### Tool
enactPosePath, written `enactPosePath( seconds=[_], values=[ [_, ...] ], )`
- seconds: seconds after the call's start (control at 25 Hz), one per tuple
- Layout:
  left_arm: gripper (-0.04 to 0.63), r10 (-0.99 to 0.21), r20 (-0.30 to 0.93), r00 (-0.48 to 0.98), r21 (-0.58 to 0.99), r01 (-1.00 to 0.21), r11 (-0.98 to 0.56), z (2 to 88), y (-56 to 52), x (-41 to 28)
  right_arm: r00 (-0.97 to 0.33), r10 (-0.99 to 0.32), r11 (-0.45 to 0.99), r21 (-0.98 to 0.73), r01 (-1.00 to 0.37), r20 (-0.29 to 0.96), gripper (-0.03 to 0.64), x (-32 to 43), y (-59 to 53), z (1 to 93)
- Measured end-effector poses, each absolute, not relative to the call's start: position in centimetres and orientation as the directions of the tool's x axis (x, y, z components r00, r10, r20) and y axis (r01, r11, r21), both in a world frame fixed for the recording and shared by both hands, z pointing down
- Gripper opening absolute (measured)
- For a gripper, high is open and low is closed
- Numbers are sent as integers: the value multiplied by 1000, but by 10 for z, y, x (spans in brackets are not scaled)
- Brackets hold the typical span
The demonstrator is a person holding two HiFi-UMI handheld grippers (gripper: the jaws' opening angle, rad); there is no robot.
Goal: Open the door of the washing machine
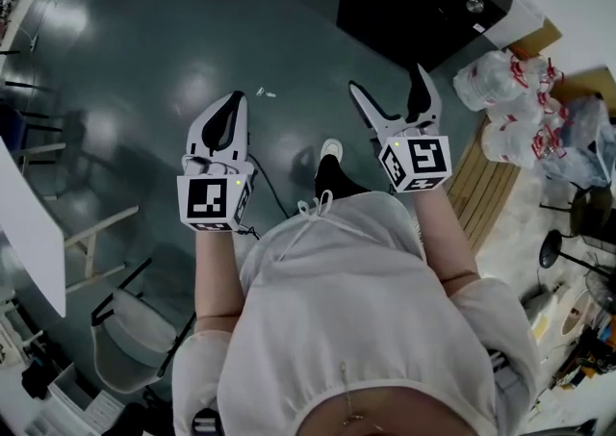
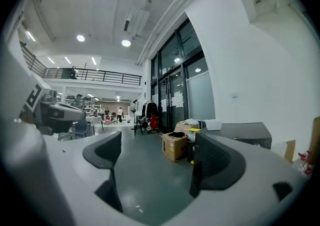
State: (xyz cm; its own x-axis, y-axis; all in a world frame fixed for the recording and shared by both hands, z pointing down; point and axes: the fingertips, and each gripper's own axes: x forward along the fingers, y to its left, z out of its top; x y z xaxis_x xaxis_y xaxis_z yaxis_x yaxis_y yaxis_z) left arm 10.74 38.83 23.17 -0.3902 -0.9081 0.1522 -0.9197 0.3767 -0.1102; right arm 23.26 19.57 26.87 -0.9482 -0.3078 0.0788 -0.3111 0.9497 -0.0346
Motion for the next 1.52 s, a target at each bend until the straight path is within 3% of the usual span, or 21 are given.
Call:
enactPosePath(
  seconds=[0.32, 0.76, 1.08, 1.52],
  values=[
    [21, -921, 166, -352, -195, -928, 319, 231, 258, 23, -932, -338, 932, -94, -351, 128, 482, 147, 68, 274],
    [21, -947, 187, -261, -175, -957, 229, 245, 140, -44, -880, -402, 893, -103, -438, 251, 482, 91, -35, 310],
    [21, -978, 194, -73, -136, -990, 47, 255, 39, -112, -793, -531, 807, -109, -581, 298, 482, 39, -99, 334],
    [21, -955, 194, 222, -95, -965, -244, 264, -91, -230, -556, -705, 546, -163, -822, 440, 482, -38, -171, 379]
  ],
)
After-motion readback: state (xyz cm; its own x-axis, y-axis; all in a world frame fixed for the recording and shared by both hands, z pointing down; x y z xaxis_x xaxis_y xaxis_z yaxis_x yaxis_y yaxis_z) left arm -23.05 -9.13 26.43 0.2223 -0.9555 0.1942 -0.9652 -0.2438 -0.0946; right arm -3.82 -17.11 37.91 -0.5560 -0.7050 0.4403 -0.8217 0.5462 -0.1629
